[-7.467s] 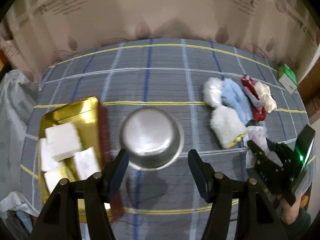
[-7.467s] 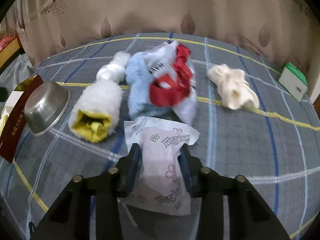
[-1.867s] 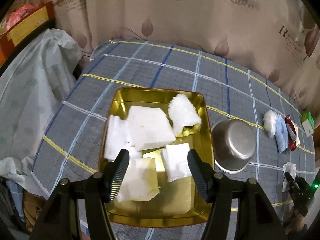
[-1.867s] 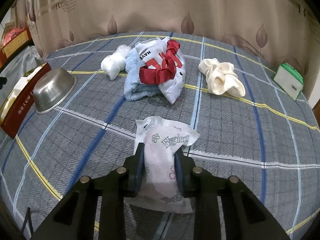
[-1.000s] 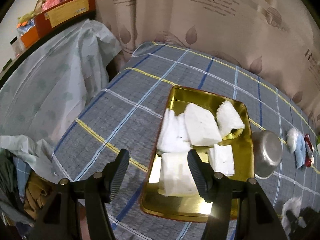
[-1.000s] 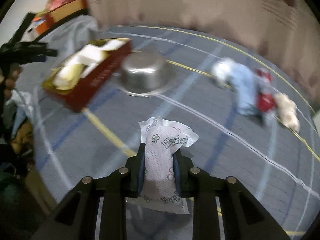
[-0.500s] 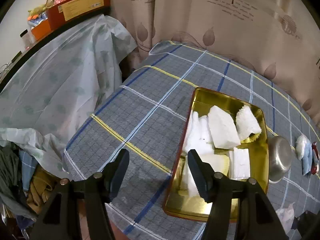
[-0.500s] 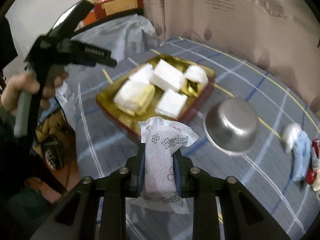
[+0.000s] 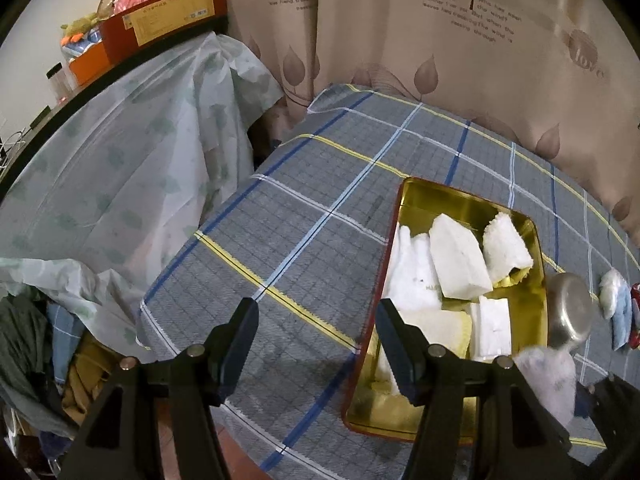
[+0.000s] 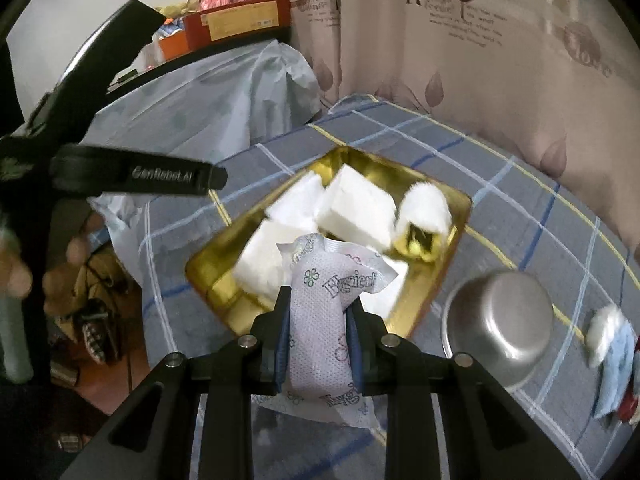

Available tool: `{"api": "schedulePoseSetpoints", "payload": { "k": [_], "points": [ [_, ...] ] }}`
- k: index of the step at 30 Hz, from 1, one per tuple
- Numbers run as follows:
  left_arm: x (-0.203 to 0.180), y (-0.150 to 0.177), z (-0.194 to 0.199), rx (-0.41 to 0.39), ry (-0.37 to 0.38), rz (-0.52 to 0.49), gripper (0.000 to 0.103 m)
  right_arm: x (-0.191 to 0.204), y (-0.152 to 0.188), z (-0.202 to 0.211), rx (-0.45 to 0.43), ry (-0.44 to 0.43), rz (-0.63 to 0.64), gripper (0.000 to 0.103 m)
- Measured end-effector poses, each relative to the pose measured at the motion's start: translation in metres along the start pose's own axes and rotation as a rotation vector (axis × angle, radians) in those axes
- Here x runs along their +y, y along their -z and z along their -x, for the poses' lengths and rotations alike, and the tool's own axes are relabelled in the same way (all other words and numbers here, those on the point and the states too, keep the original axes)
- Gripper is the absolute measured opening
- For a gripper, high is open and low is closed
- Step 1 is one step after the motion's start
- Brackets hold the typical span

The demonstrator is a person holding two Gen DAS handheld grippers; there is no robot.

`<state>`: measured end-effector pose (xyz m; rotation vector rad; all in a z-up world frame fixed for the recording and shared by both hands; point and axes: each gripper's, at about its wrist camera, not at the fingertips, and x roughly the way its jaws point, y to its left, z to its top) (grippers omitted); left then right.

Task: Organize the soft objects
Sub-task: 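Carry the printed white pad into the gold tray and open the right tool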

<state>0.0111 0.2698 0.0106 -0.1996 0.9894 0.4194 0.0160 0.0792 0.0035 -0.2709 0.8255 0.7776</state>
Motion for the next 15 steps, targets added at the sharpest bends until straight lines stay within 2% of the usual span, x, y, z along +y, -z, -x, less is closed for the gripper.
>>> {"api": "schedulePoseSetpoints", "payload": {
  "k": [8,15],
  "points": [
    [0.008,-0.002,0.0,0.0,-0.019,0.018,0.062,0.004,-0.02,-0.03,0.016,0.027,-0.001,0.023],
    [0.012,-0.002,-0.005,0.018,-0.022,0.034,0.062,-0.007,-0.024,-0.051,0.049,0.06,-0.047,0.024]
  ]
}}
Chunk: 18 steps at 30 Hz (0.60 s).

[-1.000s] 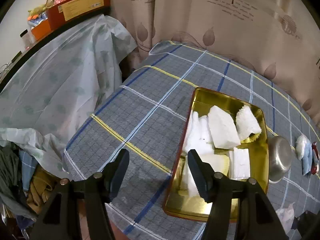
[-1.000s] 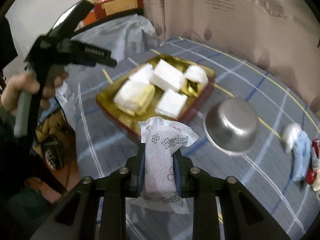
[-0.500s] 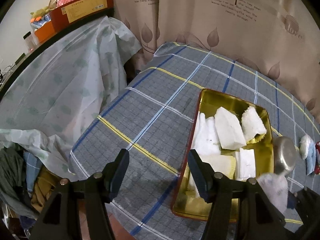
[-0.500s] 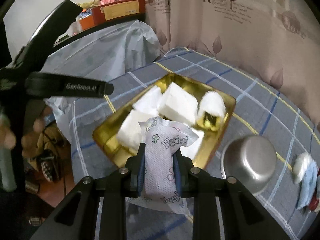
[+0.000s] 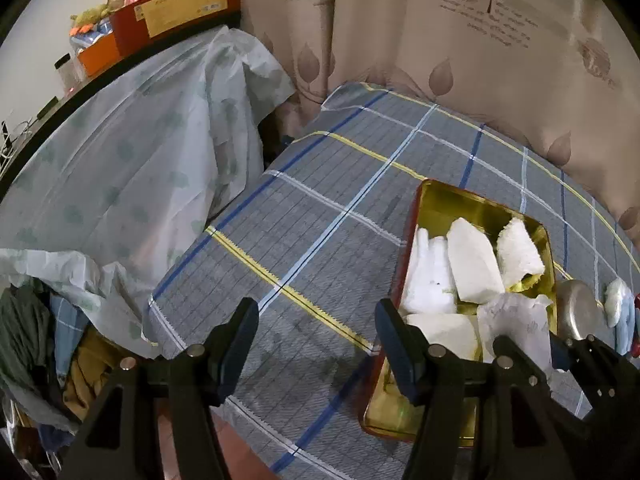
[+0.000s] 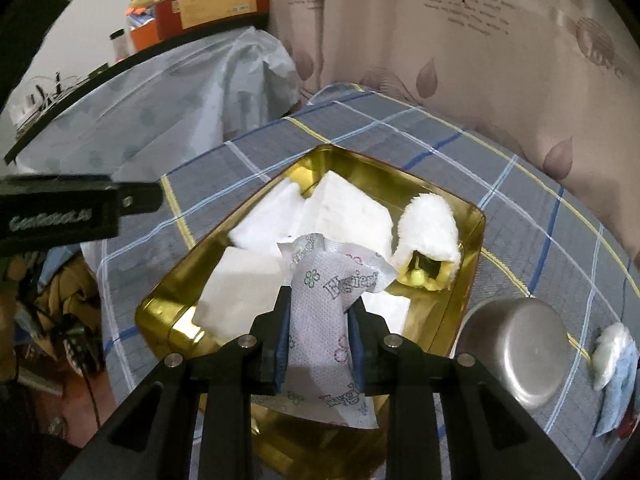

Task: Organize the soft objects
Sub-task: 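Carry the printed white pad into the gold tray and open the right tool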

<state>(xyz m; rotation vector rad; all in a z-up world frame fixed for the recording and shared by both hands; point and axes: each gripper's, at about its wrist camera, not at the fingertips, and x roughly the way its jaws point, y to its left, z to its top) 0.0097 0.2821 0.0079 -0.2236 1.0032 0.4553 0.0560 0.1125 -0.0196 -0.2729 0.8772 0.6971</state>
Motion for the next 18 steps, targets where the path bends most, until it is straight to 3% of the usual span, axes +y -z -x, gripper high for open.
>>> {"api": "schedulePoseSetpoints", "payload": {
  "k": [12,13,14,16,18],
  "points": [
    [0.0,0.004,-0.006,0.023,0.008,0.008,0.062,-0.001,-0.001,-0.01,0.0,0.013,-0.027,0.031],
    [0.0,0.004,-0.006,0.025,0.006,0.008,0.062,-0.001,-0.001,-0.009,-0.003,0.012,-0.025,0.039],
    [0.0,0.004,-0.007,0.027,0.004,0.008,0.062,-0.001,-0.001,-0.008,-0.007,0.007,-0.027,0.054],
    [-0.001,0.004,-0.008,0.032,0.002,0.006,0.062,-0.002,0.0,-0.003,-0.033,-0.001,-0.041,0.071],
    [0.0,0.004,-0.009,0.033,-0.002,0.009,0.062,-0.002,0.0,0.003,-0.052,-0.007,-0.04,0.071]
  ]
}}
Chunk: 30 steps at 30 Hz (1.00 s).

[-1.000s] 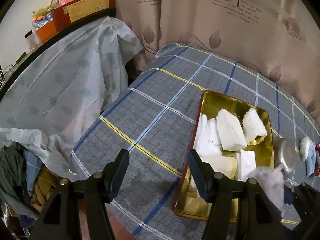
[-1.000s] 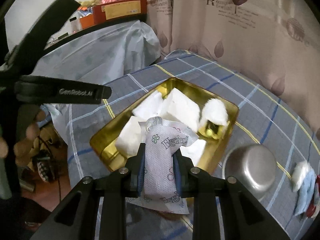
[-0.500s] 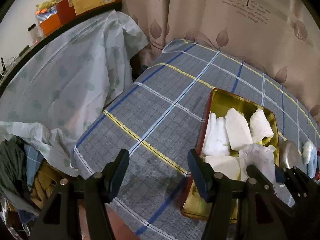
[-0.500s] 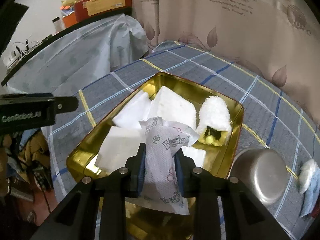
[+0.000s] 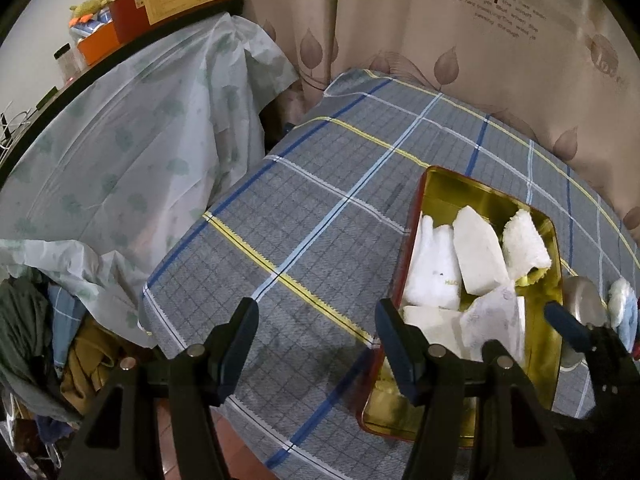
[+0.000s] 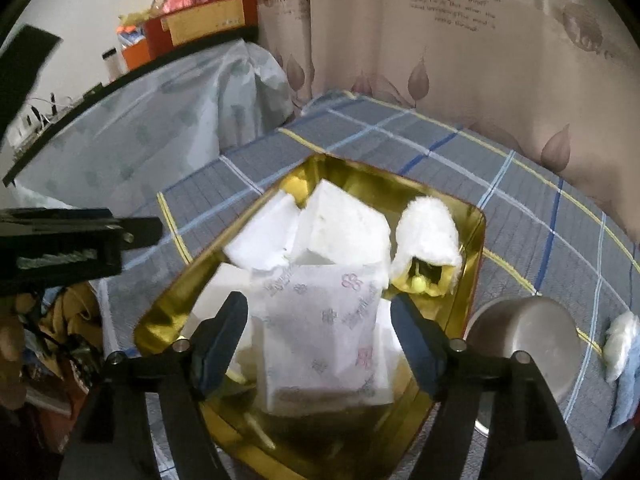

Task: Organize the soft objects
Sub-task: 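Carry the printed white pad into the gold tray and open the right tool, then grasp the cream cloth with the right tool while the left tool approaches the clear plastic bag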

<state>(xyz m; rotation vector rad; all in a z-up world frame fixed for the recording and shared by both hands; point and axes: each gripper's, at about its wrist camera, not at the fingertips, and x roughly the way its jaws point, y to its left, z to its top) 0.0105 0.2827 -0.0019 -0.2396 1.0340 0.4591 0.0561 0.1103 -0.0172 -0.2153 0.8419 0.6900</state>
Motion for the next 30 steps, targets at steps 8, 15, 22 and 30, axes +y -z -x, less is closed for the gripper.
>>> {"api": "schedulePoseSetpoints", "payload": {
  "k": [8,15,22,30],
  "points": [
    [0.001,0.0,0.001,-0.002,0.001,0.011,0.062,-0.01,-0.002,0.03,-0.061,0.0,-0.032,0.074],
    [-0.005,0.002,0.004,0.002,0.015,0.001,0.062,-0.028,-0.011,0.06,-0.147,0.004,-0.094,0.074],
    [-0.007,0.002,0.008,0.011,0.048,-0.002,0.062,-0.073,-0.007,0.1,-0.226,0.102,-0.132,0.074],
    [-0.023,0.006,0.015,-0.008,0.038,-0.04,0.062,-0.185,0.034,0.149,-0.245,0.314,-0.261,0.074]
  ]
}}
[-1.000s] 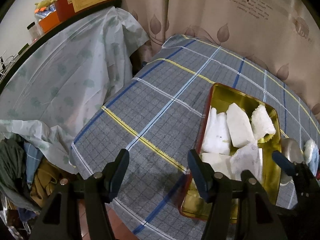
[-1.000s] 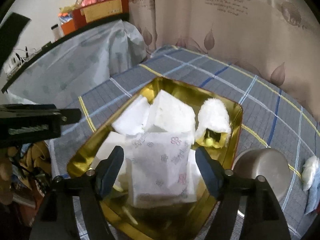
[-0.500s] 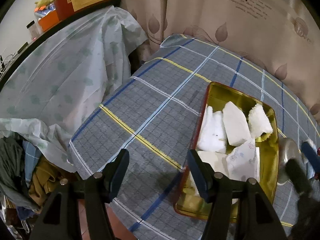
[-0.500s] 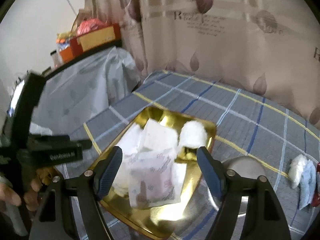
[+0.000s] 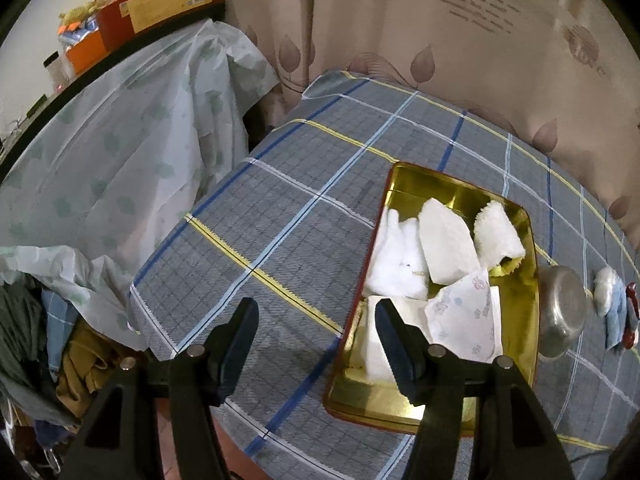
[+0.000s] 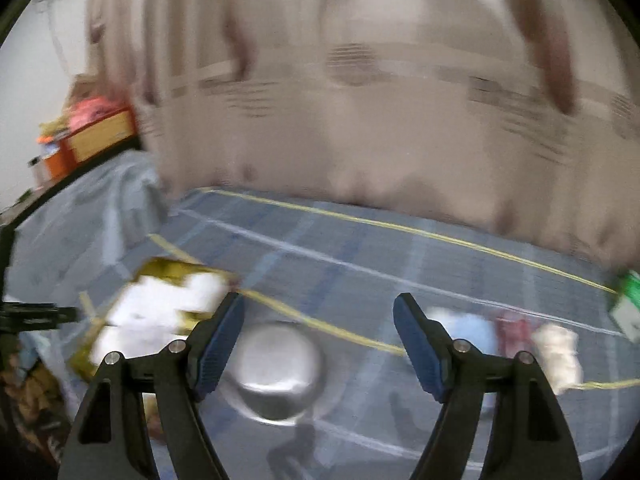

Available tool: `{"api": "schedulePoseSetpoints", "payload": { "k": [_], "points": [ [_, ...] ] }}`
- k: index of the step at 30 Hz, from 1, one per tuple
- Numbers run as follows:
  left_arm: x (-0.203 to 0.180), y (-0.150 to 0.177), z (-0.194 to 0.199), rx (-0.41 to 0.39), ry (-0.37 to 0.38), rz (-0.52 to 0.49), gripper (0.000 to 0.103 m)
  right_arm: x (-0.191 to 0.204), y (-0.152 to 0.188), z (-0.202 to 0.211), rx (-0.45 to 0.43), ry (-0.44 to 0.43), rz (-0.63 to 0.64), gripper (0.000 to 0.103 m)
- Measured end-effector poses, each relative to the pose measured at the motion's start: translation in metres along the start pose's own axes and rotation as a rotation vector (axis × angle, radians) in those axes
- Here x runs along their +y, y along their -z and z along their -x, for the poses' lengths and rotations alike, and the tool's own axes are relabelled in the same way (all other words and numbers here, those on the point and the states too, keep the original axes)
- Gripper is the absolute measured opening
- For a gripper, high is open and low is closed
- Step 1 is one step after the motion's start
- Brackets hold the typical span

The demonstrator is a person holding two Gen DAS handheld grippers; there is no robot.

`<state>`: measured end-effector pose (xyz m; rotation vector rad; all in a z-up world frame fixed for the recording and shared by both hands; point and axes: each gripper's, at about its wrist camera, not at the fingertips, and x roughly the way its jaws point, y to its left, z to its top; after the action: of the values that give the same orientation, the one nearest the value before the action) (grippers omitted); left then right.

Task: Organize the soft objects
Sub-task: 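Grasp the cream cloth with the right tool while the left tool approaches the clear plastic bag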

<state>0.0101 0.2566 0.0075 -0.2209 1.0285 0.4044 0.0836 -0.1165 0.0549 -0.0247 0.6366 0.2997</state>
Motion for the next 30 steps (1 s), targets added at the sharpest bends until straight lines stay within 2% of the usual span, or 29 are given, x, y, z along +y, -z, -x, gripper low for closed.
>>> {"api": "schedulePoseSetpoints", "payload": {
  "k": [5,8,13,19,27,28,30],
  "points": [
    [-0.019,0.004,0.01,-0.026,0.005,-0.041,0.062,-0.091,0.015,0.011,0.02,0.16,-0.086,0.074],
    [-0.042,0.007,0.017,-0.028,0.024,-0.1,0.062,-0.137,0.025,0.014,0.044,0.253,-0.106,0.074],
    [-0.088,0.011,0.03,-0.038,0.067,-0.199,0.062,-0.196,0.047,0.003,0.121,0.332,-0.14,0.074],
    [-0.145,0.013,0.038,-0.031,0.106,-0.301,0.062,-0.232,0.069,-0.031,0.205,0.329,-0.145,0.074],
    [-0.218,0.016,0.032,-0.008,0.166,-0.421,0.062,-0.255,0.072,-0.079,0.24,0.286,-0.177,0.075],
    [-0.229,0.016,0.029,0.0,0.179,-0.437,0.062,-0.255,0.073,-0.084,0.245,0.274,-0.174,0.073],
    [-0.249,0.019,0.026,0.005,0.19,-0.468,0.062,-0.256,0.076,-0.093,0.274,0.274,-0.169,0.057]
  ]
}}
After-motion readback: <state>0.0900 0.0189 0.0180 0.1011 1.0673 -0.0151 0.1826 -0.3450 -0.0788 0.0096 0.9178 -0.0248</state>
